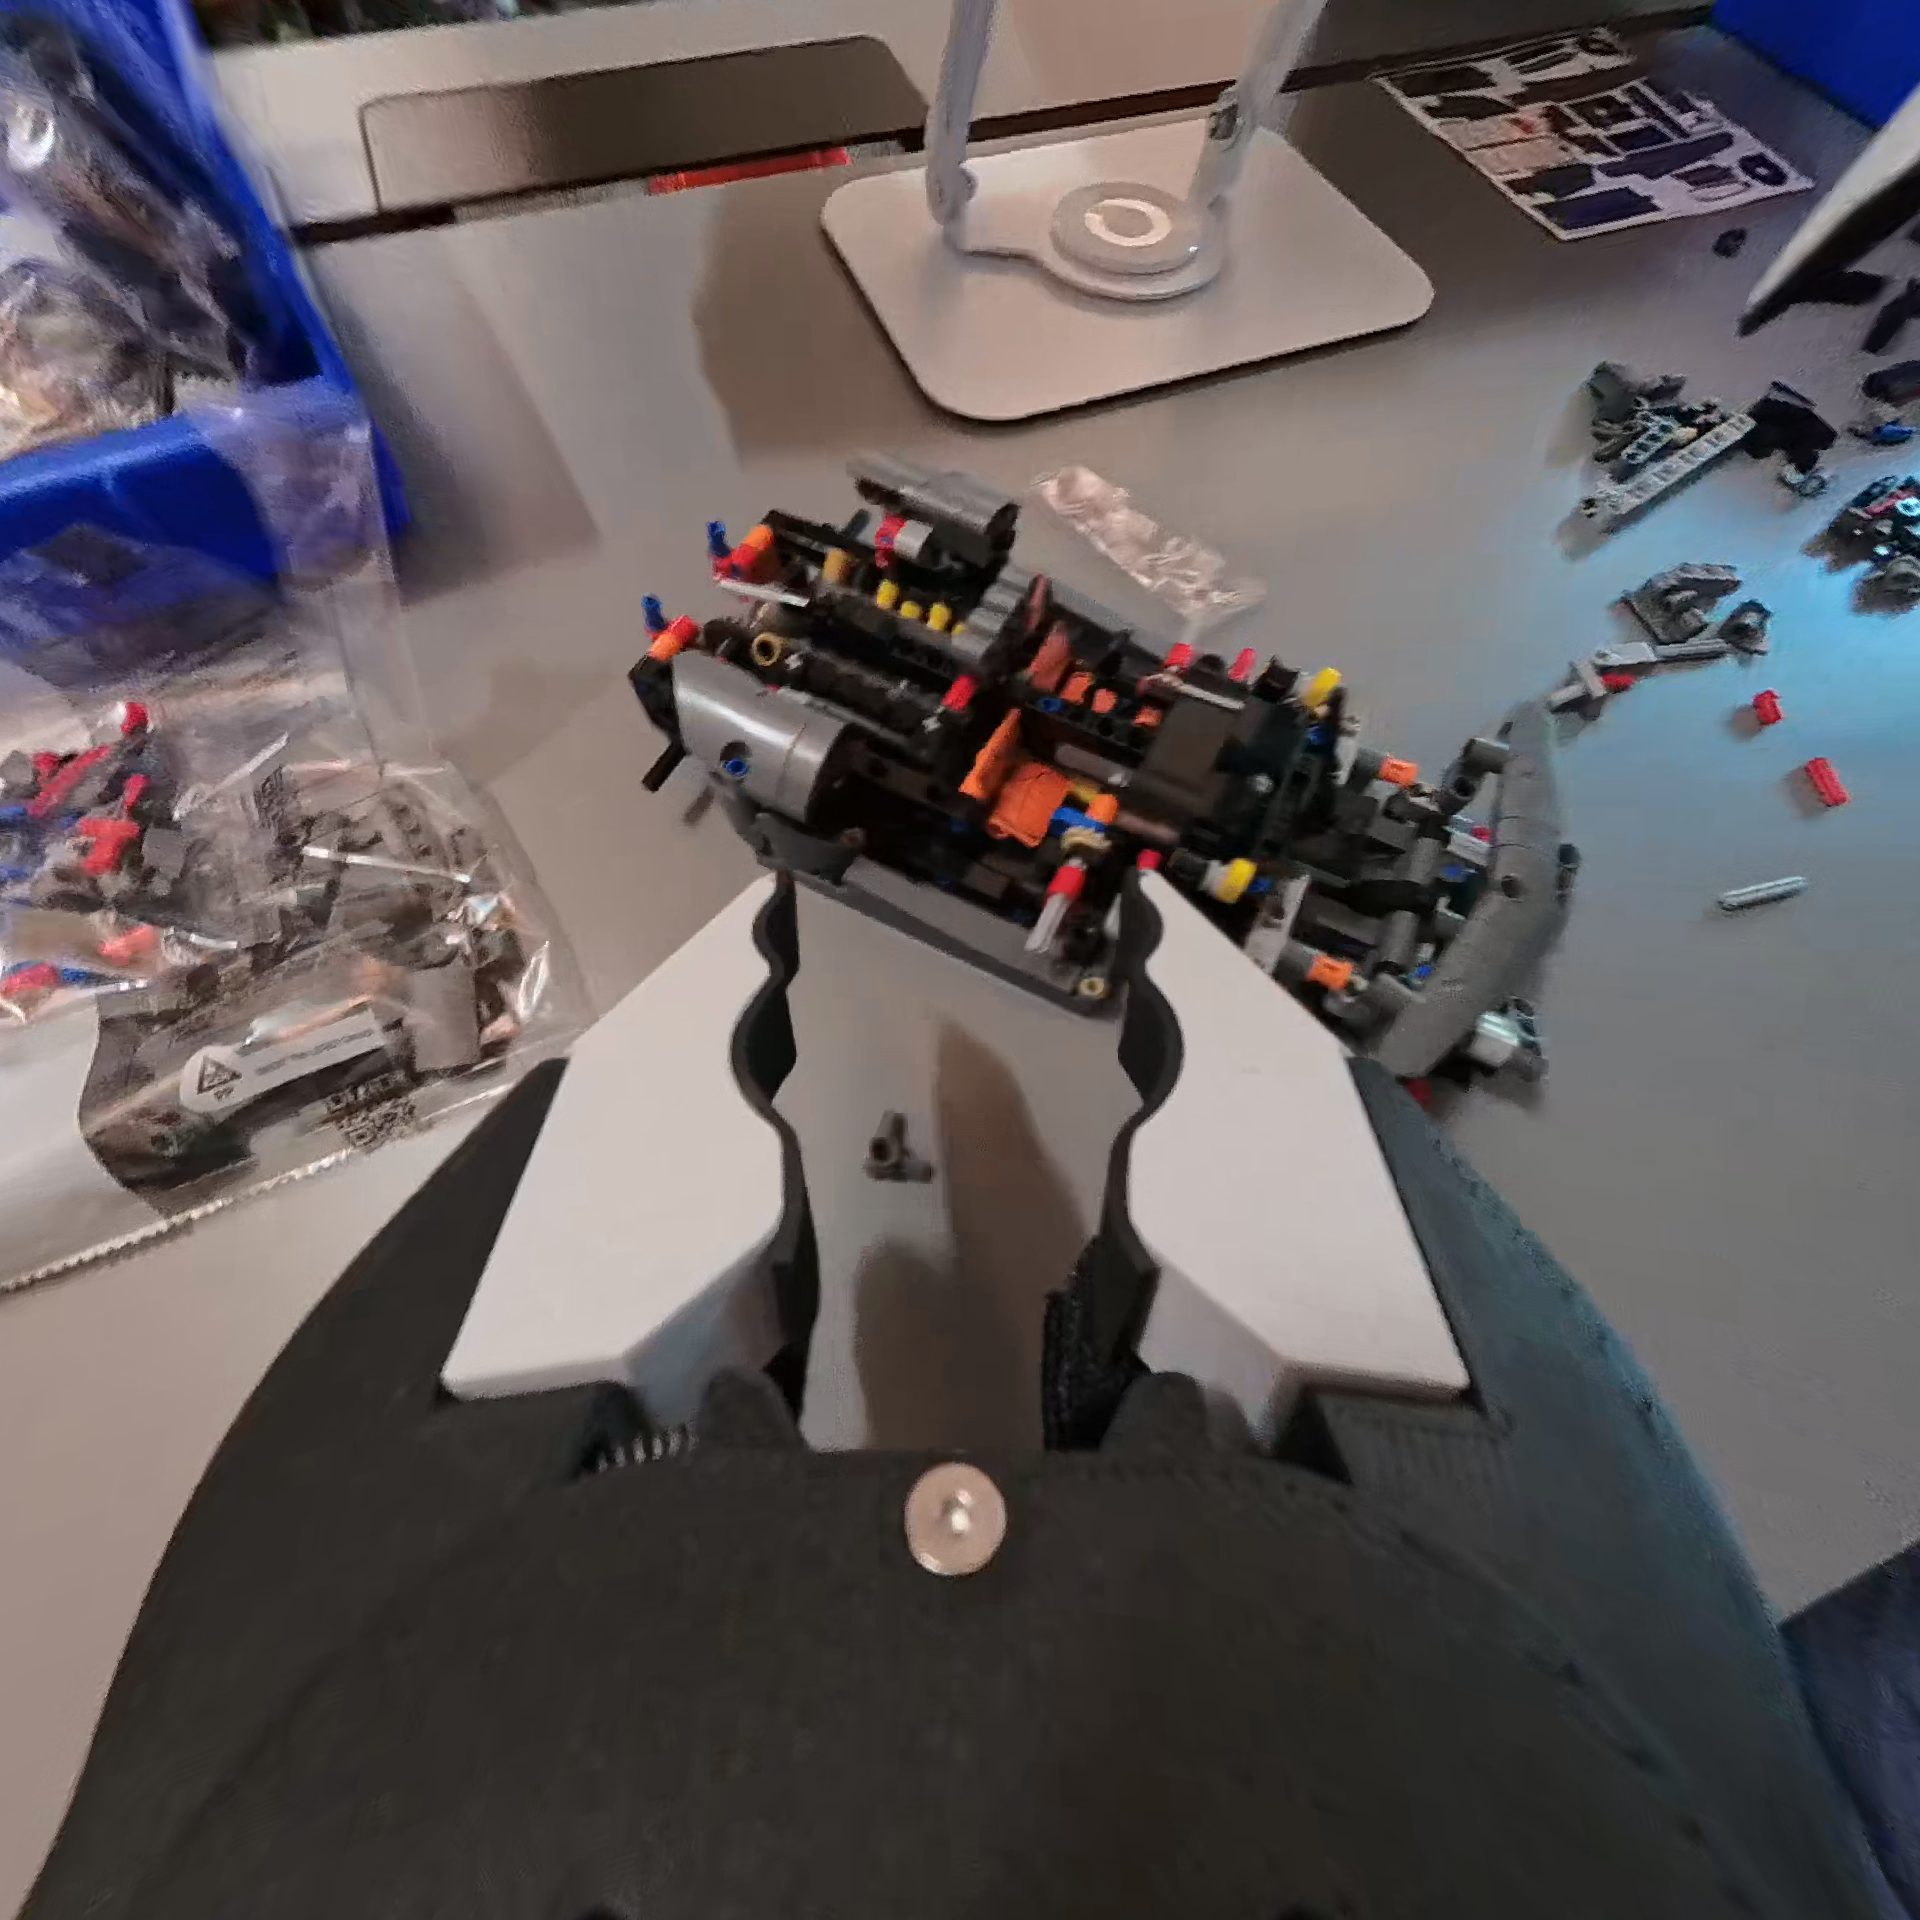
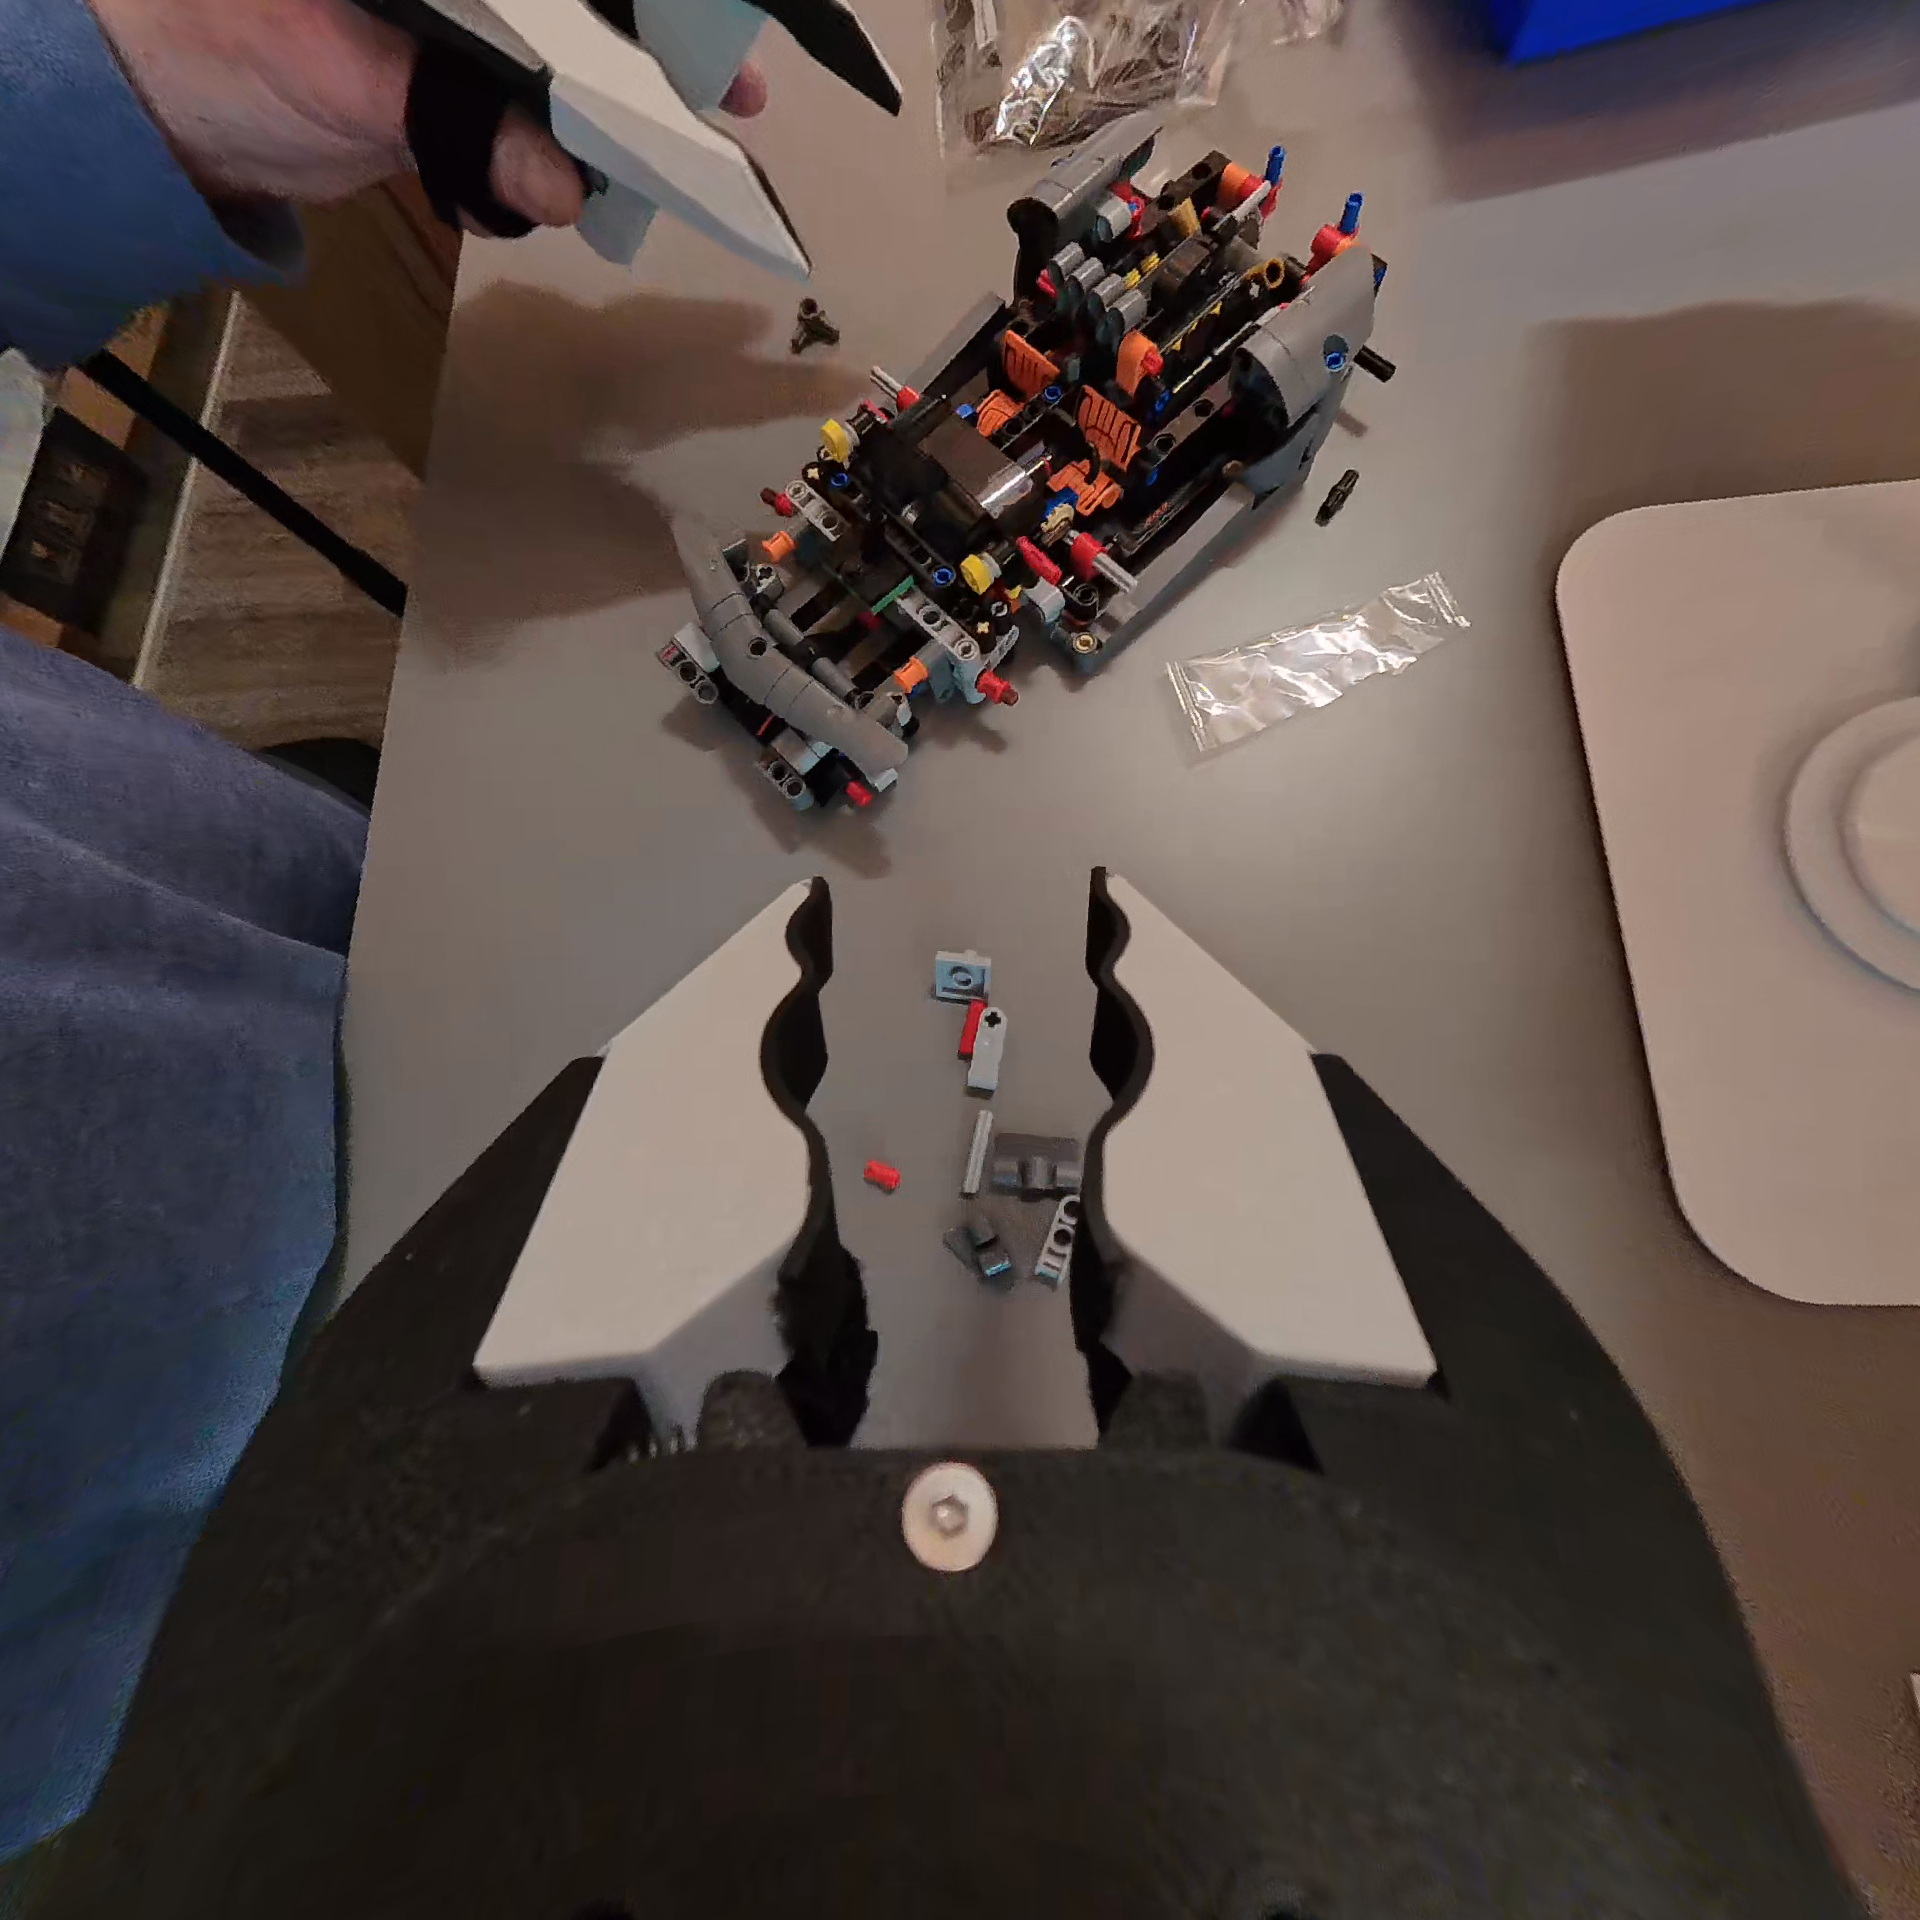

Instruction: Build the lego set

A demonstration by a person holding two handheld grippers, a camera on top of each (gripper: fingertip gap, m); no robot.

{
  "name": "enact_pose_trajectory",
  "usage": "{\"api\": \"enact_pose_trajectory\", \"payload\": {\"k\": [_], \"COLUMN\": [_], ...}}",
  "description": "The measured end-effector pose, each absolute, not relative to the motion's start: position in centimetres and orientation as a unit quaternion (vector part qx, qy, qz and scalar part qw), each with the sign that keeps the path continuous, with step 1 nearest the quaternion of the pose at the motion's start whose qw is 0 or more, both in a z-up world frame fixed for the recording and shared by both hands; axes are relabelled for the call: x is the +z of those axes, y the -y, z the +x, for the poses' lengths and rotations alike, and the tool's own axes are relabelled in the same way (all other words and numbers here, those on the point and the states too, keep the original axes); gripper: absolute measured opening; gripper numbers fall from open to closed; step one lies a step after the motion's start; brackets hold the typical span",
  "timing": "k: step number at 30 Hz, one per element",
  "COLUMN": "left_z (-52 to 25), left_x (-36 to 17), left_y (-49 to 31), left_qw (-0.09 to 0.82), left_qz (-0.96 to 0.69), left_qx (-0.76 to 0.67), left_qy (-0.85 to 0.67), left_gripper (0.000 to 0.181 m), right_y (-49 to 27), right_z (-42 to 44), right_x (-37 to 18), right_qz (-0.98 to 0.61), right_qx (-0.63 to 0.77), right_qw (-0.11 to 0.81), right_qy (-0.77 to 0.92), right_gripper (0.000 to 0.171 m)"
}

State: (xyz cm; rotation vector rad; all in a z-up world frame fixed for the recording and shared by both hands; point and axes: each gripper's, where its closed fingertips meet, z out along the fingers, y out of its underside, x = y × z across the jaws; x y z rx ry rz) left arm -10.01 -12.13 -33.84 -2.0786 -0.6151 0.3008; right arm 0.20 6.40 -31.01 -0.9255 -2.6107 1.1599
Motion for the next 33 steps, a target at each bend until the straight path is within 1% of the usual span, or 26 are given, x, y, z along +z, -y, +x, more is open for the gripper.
{"api": "enact_pose_trajectory", "payload": {"k": [1,4,11,14,19,25,29,31,33], "left_z": [-9.7,-8.7,-7.0,-6.9,-8.7,-11.9,-13.9,-15.3,-16.5], "left_x": [-33.4,-31.7,-28.0,-26.0,-22.0,-18.7,-17.7,-17.6,-18.0], "left_y": [11.7,9.6,4.2,1.5,-4.2,-11.6,-15.5,-17.0,-18.2], "left_qw": [0.462,0.483,0.508,0.522,0.537,0.529,0.514,0.504,0.493], "left_qz": [-0.843,-0.837,-0.839,-0.836,-0.827,-0.816,-0.810,-0.809,-0.811], "left_qx": [0.129,0.133,0.137,0.137,0.163,0.225,0.262,0.282,0.293], "left_qy": [0.243,0.220,0.137,0.102,0.029,-0.063,-0.101,-0.108,-0.113], "left_gripper": [0.062,0.064,0.062,0.062,0.057,0.053,0.048,0.046,0.046], "right_y": [-6.4,-6.7,-8.4,-10.0,-15.1,-21.8,-23.7,-24.5,-25.1], "right_z": [0.5,1.1,1.3,0.6,-2.5,-8.0,-11.0,-12.3,-13.1], "right_x": [-31.0,-30.7,-29.3,-27.8,-23.7,-19.5,-17.5,-17.1,-17.7], "right_qz": [-0.309,-0.317,-0.353,-0.369,-0.399,-0.419,-0.332,-0.286,-0.238], "right_qx": [0.387,0.392,0.411,0.414,0.411,0.355,0.281,0.230,0.172], "right_qw": [0.071,0.085,0.143,0.191,0.298,0.406,0.467,0.488,0.482], "right_qy": [0.866,0.859,0.828,0.810,0.764,0.731,0.770,0.792,0.825], "right_gripper": [0.047,0.051,0.056,0.057,0.061,0.037,0.024,0.027,0.033]}}
